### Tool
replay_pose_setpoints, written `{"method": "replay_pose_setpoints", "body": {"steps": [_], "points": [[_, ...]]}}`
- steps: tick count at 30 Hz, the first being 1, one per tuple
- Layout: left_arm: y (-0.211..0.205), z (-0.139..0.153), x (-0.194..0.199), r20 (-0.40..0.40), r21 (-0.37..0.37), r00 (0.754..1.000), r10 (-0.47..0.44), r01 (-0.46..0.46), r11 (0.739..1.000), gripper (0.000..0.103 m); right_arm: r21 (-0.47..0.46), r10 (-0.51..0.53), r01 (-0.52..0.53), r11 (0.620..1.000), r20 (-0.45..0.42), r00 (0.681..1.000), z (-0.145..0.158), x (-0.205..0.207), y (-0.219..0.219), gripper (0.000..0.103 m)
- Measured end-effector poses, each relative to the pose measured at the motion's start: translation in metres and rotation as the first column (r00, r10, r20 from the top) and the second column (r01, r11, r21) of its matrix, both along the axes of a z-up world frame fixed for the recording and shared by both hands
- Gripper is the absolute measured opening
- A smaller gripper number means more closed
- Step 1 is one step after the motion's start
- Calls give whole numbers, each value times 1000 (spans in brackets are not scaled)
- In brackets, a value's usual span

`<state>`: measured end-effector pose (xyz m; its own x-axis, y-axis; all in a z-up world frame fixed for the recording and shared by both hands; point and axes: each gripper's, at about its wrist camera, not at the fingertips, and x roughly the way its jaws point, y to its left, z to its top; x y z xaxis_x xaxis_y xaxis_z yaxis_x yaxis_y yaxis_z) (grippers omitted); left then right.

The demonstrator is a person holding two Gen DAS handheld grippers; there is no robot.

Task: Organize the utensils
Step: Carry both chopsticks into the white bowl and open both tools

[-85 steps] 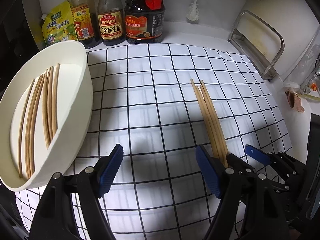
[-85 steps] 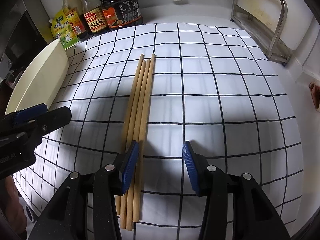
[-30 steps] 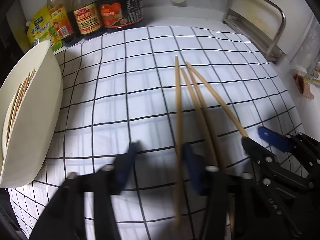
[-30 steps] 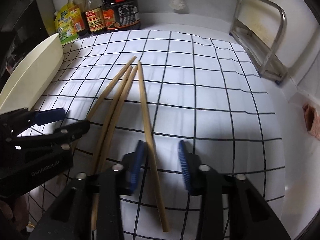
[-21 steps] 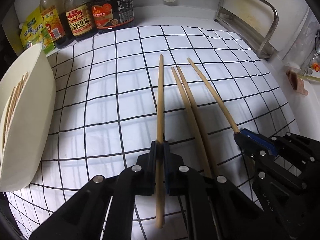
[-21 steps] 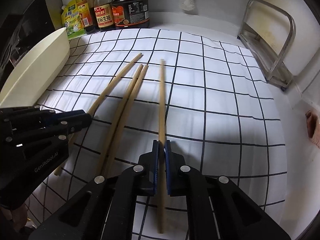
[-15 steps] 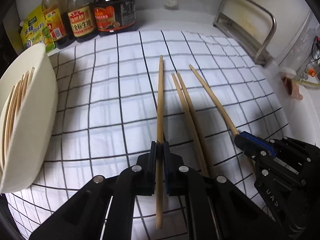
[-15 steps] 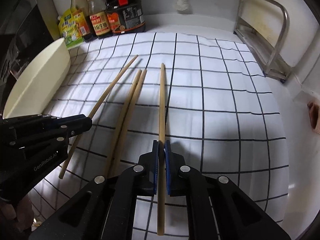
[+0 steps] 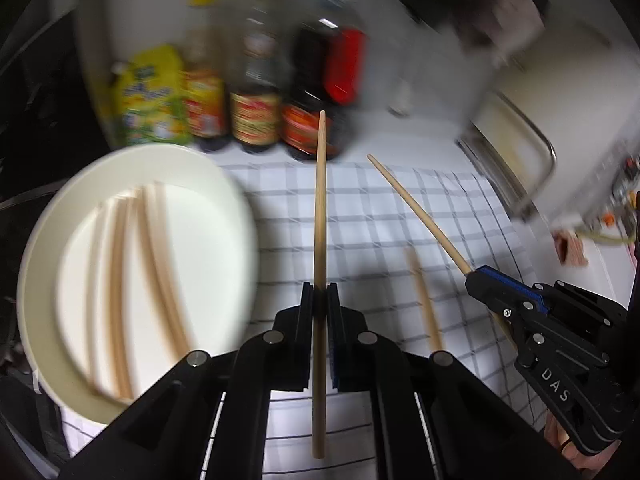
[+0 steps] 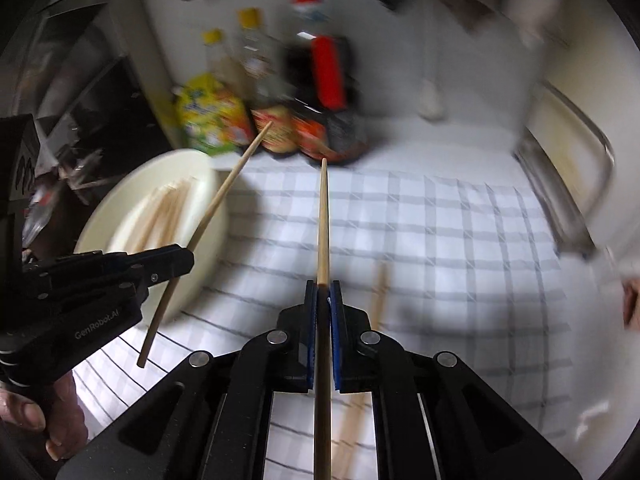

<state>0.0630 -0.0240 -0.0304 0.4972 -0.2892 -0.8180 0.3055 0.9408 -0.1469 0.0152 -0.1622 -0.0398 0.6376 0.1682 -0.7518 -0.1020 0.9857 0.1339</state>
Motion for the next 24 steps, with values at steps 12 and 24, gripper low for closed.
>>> {"method": "replay_pose_setpoints", "body": {"steps": [12, 24], "points": [[148, -10, 38, -20, 78, 975, 220, -218, 973, 7, 47, 212, -210, 977, -50, 976, -15, 86, 146, 6], [190, -59, 58, -123, 99, 958, 260, -249, 963, 8, 8, 206, -208, 978, -191, 960, -61, 116, 196, 6]]}}
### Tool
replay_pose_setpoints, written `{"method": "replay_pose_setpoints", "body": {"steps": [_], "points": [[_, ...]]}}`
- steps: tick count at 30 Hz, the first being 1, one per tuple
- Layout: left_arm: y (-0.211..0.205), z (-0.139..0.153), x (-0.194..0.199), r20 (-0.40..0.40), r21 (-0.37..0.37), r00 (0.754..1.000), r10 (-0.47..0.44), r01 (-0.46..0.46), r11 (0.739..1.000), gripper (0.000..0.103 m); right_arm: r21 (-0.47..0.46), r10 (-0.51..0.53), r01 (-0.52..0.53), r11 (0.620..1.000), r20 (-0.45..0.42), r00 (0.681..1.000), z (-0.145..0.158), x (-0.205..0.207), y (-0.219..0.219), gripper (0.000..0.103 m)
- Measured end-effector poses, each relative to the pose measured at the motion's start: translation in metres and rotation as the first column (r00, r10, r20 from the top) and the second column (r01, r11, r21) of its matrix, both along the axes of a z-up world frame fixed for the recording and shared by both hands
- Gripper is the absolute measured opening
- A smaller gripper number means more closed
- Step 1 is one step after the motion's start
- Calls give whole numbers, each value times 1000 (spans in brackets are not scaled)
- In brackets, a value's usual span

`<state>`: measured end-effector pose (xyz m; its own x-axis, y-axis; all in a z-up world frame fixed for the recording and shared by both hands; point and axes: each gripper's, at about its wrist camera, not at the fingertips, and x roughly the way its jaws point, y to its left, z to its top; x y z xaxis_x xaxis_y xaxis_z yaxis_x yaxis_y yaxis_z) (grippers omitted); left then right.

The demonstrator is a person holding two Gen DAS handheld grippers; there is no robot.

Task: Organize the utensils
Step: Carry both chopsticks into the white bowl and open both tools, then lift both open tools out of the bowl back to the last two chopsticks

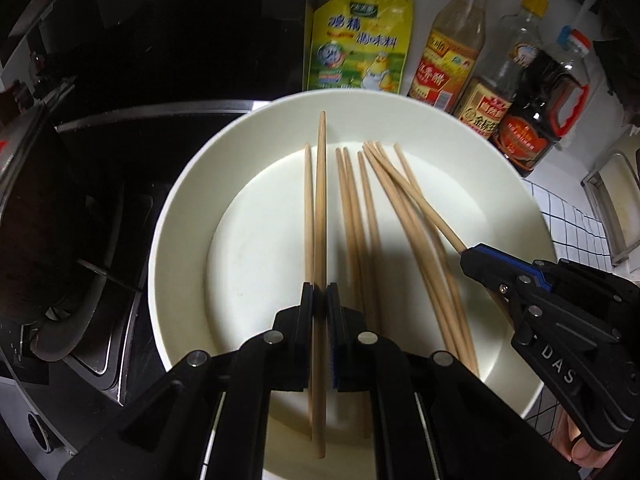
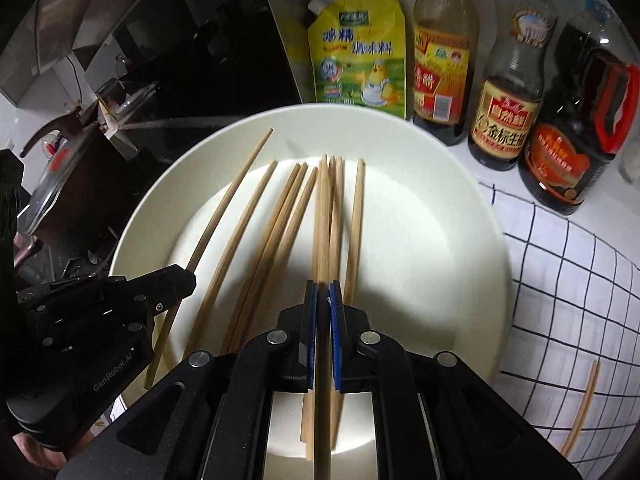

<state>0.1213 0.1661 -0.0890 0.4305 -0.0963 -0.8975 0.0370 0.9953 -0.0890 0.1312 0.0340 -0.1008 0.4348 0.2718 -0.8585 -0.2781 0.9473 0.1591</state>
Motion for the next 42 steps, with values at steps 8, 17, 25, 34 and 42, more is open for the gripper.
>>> {"method": "replay_pose_setpoints", "body": {"steps": [8, 17, 25, 34, 42], "points": [[5, -8, 2, -20, -11, 1000, 1, -1, 1000, 8, -10, -8, 8, 1000, -22, 1000, -6, 2, 5, 6], [17, 9, -5, 21, -13, 999, 35, -35, 999, 56, -9, -29, 29, 1000, 31, 999, 15, -7, -1, 25], [23, 28, -18, 51, -9, 997, 54, -53, 999, 65, 15, -39, 39, 999, 46, 998, 29, -28, -12, 26], [6, 42, -39, 83, -7, 996, 25, -25, 1000, 65, 41, -74, 70, 997, 85, 994, 51, -61, -37, 31], [-26, 57, -60, 112, -22, 993, -27, 30, 999, 68, 44, -137, 133, 990, 103, 985, 62, -97, -77, 34]]}}
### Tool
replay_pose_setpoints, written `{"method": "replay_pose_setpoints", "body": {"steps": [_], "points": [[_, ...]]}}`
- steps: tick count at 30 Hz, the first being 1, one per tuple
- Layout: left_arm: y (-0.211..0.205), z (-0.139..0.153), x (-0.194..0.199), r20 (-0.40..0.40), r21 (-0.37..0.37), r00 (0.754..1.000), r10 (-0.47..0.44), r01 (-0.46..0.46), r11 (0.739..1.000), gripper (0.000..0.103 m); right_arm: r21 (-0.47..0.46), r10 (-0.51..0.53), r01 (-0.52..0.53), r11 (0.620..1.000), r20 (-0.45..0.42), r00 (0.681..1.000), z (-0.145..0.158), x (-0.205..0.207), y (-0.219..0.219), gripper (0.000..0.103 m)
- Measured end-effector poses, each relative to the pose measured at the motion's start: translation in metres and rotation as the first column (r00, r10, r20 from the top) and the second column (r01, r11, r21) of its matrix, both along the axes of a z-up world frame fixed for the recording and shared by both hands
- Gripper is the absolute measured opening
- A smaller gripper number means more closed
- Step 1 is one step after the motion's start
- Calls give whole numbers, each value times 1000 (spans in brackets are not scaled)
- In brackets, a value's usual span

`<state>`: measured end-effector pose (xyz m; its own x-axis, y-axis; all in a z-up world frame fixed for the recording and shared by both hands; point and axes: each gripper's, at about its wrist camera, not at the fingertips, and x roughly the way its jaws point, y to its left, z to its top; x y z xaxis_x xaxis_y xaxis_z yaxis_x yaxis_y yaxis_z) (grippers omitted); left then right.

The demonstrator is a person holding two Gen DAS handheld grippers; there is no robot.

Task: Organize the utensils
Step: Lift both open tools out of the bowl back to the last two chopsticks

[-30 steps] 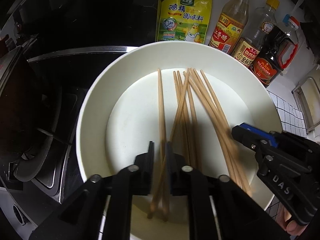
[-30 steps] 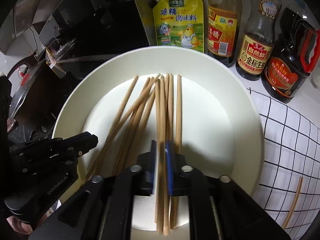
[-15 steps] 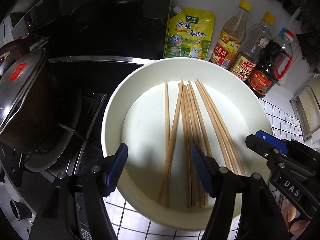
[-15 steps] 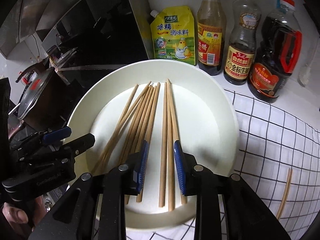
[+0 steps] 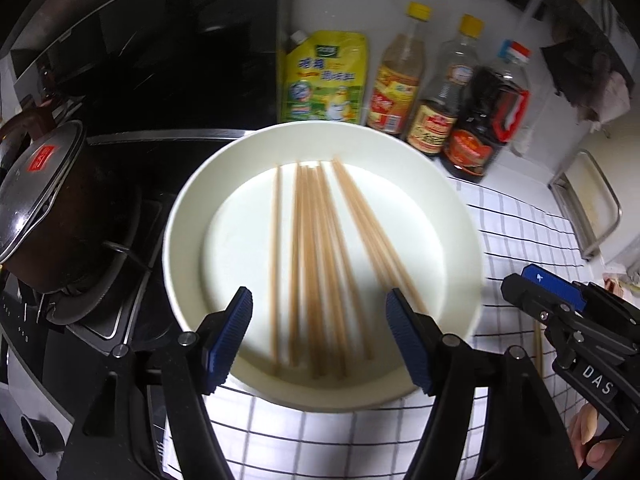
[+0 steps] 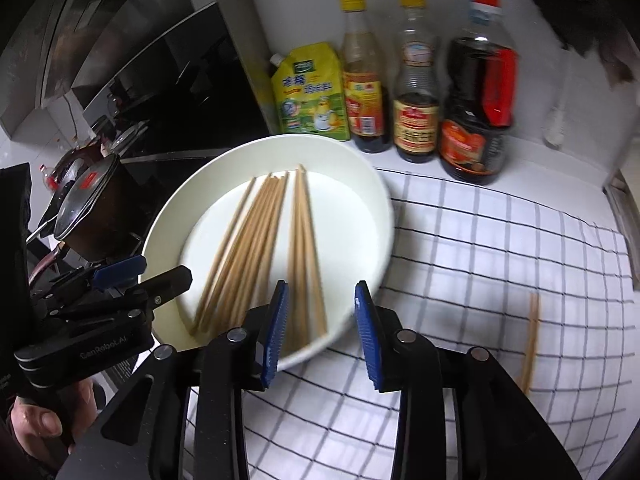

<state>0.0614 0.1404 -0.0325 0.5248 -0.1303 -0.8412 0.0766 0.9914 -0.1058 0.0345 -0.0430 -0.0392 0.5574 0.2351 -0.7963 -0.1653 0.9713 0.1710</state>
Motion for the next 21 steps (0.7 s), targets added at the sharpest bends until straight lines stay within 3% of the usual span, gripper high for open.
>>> {"method": "replay_pose_setpoints", "body": {"steps": [21], "points": [[-127, -3, -40, -8, -16, 975, -221, 221, 975, 69, -27, -221, 221, 975, -12, 975, -12, -65, -122, 37]]}}
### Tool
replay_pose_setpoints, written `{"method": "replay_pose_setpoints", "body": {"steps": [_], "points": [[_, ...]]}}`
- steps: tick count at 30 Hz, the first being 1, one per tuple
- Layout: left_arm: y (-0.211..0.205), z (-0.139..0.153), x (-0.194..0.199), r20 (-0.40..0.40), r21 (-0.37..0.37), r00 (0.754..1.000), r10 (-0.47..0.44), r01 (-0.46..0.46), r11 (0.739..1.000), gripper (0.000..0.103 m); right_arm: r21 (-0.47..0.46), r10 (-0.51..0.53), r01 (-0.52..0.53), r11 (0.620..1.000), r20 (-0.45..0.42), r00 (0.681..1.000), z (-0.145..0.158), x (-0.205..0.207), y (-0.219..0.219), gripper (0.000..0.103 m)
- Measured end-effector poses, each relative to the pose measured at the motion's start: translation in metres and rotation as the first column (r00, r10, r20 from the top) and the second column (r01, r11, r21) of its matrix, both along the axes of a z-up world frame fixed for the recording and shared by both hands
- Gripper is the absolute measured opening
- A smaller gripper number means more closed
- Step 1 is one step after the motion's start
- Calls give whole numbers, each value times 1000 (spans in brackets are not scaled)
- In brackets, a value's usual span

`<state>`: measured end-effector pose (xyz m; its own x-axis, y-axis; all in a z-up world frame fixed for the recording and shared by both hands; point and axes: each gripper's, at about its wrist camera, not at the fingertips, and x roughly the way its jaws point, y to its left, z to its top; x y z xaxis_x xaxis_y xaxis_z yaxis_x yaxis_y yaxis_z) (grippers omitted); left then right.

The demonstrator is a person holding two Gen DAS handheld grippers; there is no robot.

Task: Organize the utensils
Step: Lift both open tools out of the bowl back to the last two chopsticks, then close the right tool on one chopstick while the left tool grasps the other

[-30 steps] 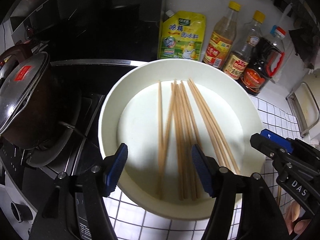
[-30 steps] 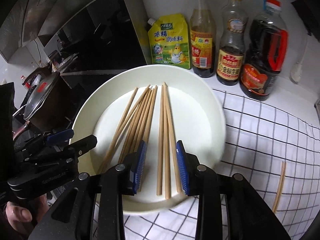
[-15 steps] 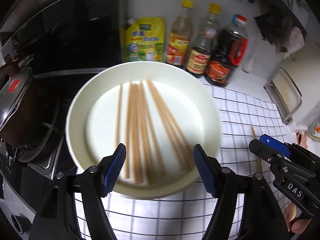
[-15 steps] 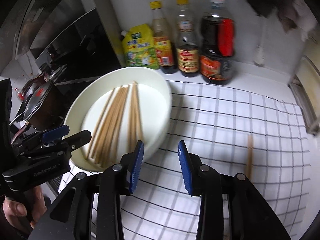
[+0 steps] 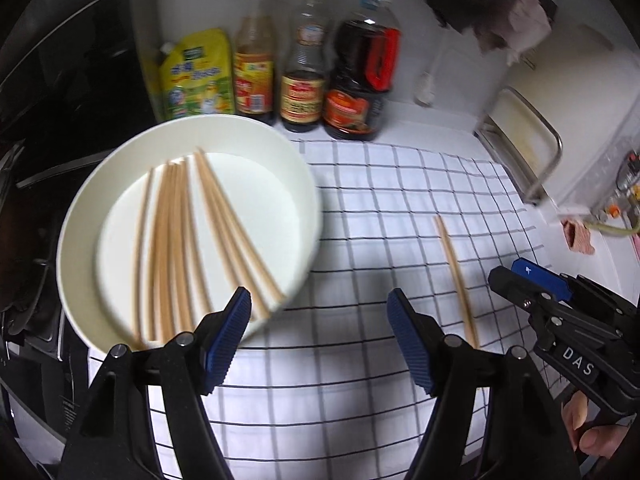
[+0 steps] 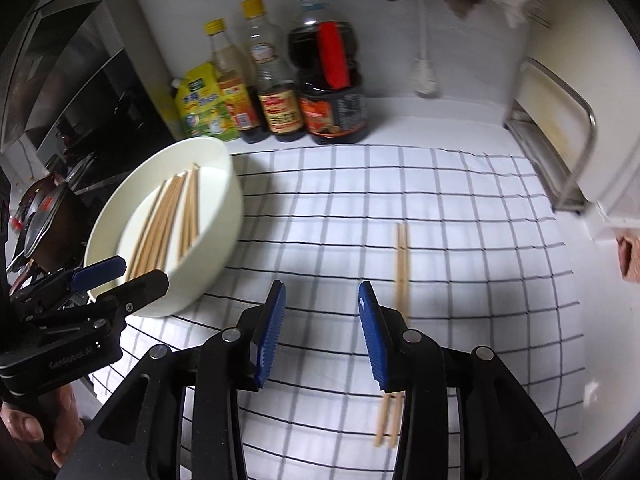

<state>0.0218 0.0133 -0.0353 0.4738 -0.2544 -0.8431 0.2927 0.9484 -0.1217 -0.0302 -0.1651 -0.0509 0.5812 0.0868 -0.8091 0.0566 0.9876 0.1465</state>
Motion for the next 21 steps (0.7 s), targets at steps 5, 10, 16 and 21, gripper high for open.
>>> {"method": "replay_pose_setpoints", "body": {"steps": [5, 10, 16, 21], "points": [[-29, -7, -5, -12, 7, 999, -43, 43, 999, 73, -1, -35, 35, 999, -12, 999, -9, -8, -22, 40], [-51, -19, -8, -31, 14, 997, -65, 66, 998, 73, -4, -70, 70, 998, -45, 997, -29, -16, -46, 40], [-69, -39, -9, -64, 29, 995, -81, 83, 996, 73, -5, -81, 81, 997, -97, 992, -60, -19, -60, 40], [-79, -56, -9, -92, 38, 992, -82, 86, 996, 73, -3, -73, 74, 997, -130, 989, -85, -17, -62, 40]]}}
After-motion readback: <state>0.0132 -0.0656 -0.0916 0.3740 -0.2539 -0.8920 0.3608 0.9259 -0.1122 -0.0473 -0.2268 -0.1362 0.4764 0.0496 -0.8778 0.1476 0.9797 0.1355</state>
